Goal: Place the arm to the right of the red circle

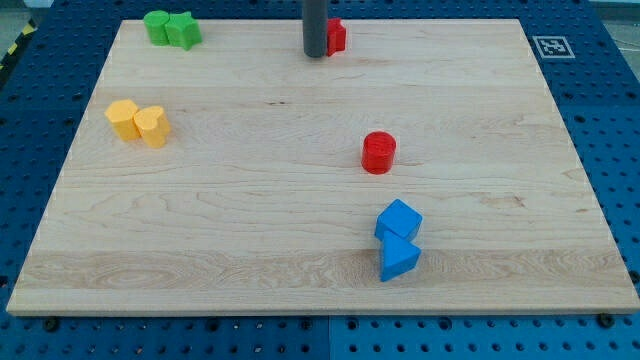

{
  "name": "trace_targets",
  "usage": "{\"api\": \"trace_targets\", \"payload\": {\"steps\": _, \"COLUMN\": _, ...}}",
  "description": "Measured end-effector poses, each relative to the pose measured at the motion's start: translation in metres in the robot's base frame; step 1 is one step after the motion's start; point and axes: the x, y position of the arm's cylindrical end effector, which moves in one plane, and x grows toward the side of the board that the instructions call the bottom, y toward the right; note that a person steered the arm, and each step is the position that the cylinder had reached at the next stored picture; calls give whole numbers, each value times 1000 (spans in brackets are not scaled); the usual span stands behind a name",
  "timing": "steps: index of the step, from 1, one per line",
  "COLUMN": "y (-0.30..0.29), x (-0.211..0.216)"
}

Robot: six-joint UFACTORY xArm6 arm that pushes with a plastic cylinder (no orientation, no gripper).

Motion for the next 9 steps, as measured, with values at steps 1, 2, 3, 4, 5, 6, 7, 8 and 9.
{"api": "trace_targets", "payload": {"steps": 1, "y": 8, "x": 0}}
{"api": "trace_targets", "payload": {"steps": 2, "y": 10, "x": 7}}
{"api": "trace_targets", "payload": {"steps": 3, "y": 20, "x": 20}}
{"api": "trace_targets", "payload": {"steps": 4, "y": 20, "x": 21}}
{"api": "trace_targets", "payload": {"steps": 5, "y": 22, "x": 44}}
{"api": "trace_targets", "payload": {"steps": 6, "y": 23, "x": 67}}
{"api": "trace_targets", "payload": {"steps": 7, "y": 49, "x": 95}}
{"api": "trace_targets", "payload": {"steps": 8, "y": 58, "x": 103}}
{"api": "trace_targets", "payload": {"steps": 9, "y": 60, "x": 103}}
